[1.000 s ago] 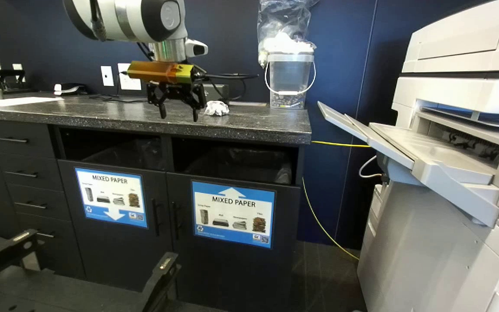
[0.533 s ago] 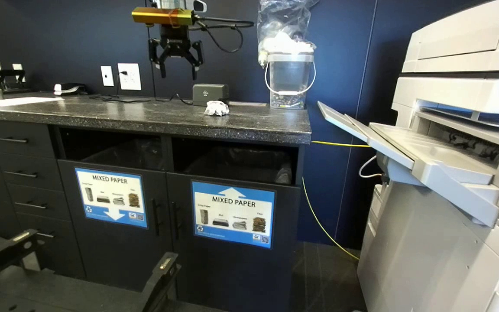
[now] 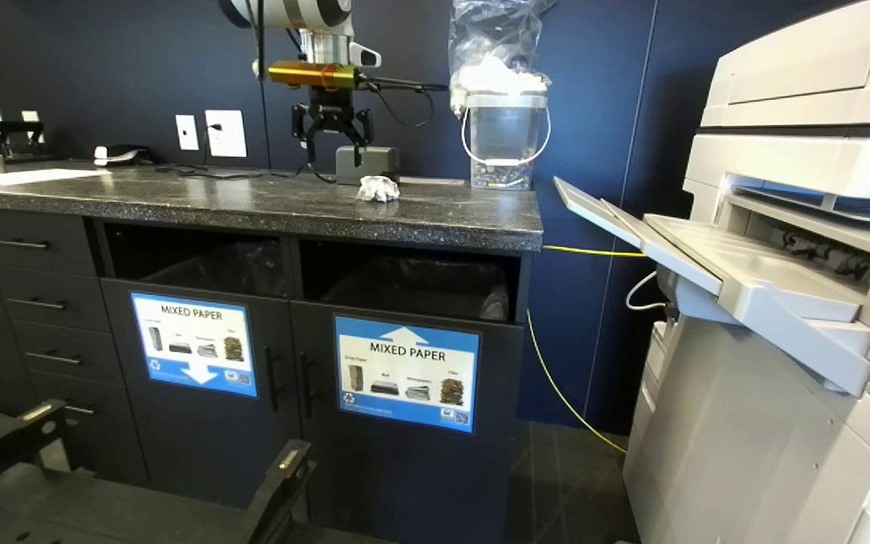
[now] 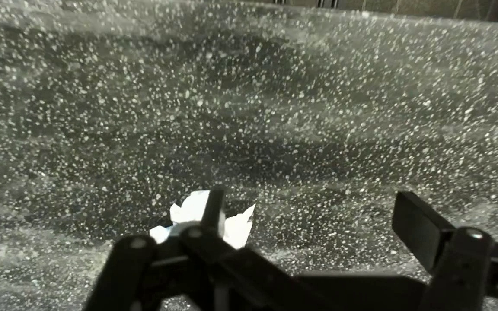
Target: Put the paper in the bin to the right
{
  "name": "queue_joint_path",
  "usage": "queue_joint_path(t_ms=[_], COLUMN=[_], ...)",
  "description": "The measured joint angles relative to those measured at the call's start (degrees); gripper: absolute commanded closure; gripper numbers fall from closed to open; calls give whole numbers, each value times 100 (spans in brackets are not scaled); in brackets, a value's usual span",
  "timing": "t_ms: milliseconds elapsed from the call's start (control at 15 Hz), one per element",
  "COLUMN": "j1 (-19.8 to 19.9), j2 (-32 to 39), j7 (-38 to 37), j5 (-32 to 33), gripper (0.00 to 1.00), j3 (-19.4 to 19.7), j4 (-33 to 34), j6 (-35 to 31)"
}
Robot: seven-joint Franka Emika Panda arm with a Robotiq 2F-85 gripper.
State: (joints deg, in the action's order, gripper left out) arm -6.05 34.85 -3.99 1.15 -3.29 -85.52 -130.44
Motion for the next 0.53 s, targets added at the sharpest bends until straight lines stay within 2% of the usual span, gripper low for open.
queue_joint_path(t_ms=[267, 533], j1=[-41, -119], j2=[773, 1259], j7=[-263, -513], j5=[4, 36], gripper=[0, 0], j3=[171, 327], j4=[1086, 1914], j6=[197, 502])
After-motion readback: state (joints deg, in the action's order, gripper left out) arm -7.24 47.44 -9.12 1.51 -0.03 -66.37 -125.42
